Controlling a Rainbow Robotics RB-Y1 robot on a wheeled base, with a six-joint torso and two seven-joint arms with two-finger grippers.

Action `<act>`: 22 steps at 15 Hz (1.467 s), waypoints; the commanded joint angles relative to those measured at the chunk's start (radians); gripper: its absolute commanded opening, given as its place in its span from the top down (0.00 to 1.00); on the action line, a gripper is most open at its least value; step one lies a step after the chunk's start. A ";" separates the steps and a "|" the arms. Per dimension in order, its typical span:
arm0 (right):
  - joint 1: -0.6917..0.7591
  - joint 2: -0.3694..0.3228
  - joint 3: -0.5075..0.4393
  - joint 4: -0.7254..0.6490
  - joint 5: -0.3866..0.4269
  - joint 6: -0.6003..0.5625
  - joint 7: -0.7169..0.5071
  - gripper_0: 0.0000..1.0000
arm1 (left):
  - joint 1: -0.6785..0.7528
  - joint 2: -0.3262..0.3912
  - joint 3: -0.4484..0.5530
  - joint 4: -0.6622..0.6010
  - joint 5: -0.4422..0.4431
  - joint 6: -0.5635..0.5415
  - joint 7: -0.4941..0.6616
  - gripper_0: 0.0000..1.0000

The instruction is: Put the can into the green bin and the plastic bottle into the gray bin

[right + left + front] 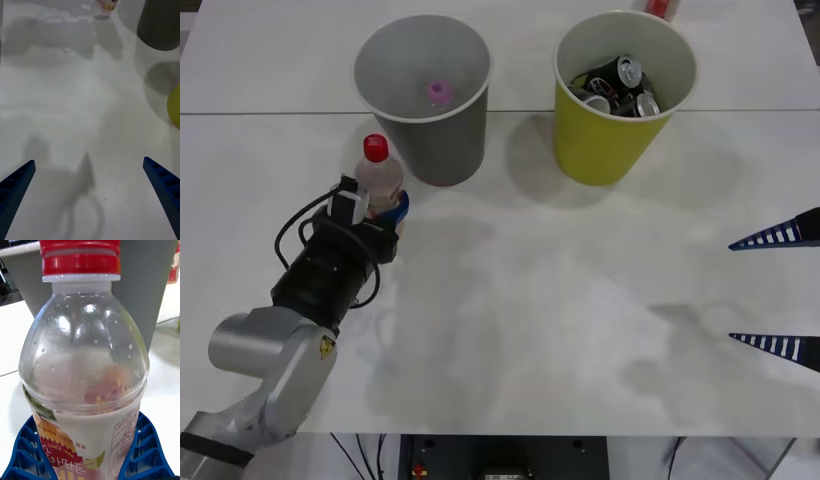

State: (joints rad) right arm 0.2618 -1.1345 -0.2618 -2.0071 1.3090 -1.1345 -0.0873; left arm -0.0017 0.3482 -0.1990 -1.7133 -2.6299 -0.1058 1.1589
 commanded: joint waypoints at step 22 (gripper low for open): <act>0.000 0.000 0.000 0.000 0.000 0.000 0.000 0.00 | -0.425 0.509 0.494 -0.361 0.778 -1.465 0.202 1.00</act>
State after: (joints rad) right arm 0.2618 -1.1345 -0.2618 -2.0072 1.3090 -1.1345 -0.0873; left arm -0.3853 0.8422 0.2965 -2.1367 -1.8910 -1.5717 1.3616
